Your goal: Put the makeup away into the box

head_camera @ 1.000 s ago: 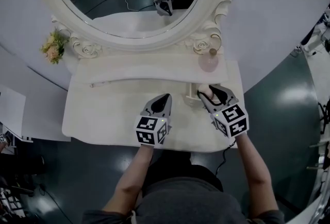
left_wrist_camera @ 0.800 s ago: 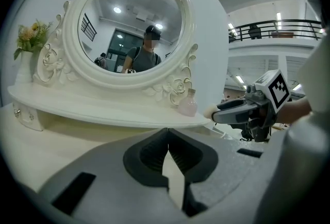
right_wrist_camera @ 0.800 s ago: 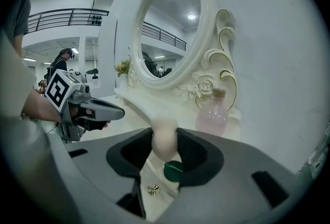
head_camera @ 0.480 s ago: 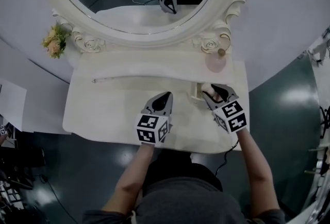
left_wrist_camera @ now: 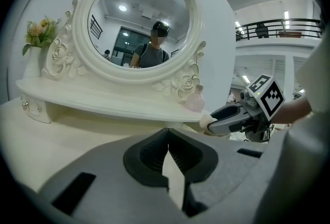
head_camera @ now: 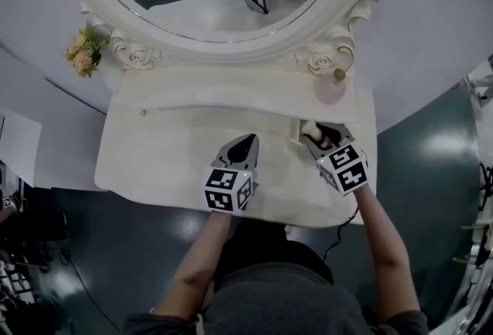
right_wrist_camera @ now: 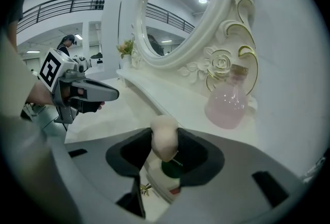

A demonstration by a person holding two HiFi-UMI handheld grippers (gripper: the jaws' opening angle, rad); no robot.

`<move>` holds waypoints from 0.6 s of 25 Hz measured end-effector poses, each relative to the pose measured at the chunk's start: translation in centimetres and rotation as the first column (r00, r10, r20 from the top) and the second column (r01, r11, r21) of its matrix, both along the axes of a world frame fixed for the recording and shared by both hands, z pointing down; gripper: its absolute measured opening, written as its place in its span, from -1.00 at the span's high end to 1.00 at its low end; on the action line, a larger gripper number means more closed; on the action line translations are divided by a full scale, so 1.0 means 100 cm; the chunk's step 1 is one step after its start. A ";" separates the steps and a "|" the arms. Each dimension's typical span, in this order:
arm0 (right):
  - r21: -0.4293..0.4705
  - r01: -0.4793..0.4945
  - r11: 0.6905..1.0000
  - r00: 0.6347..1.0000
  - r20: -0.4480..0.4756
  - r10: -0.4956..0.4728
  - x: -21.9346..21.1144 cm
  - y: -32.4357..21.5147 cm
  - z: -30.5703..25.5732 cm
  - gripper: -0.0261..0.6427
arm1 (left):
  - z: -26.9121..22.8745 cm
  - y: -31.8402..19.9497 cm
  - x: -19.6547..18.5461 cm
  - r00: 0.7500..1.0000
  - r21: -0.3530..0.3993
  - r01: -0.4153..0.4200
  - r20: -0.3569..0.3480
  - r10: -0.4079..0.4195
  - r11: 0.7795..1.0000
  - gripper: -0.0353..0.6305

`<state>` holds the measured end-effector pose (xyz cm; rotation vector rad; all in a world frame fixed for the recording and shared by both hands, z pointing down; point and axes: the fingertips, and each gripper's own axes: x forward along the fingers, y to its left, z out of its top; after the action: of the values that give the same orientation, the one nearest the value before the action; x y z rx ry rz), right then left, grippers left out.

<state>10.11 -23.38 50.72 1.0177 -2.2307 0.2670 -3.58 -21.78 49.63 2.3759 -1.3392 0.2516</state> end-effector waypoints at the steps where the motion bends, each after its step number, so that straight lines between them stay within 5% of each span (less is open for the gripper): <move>1: -0.006 0.002 1.000 1.000 -0.004 -0.002 0.000 0.000 0.001 0.43 | 0.001 0.000 0.000 1.000 -0.002 0.002 0.000 -0.002 1.000 0.88; 15: -0.022 0.025 0.999 0.999 -0.029 -0.026 -0.007 0.003 0.006 0.29 | 0.008 0.001 0.000 1.000 -0.015 0.011 0.000 -0.011 1.000 0.88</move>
<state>9.42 -23.10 51.28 0.9748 -2.2079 0.2629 -3.57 -21.66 50.44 2.3561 -1.3450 0.2577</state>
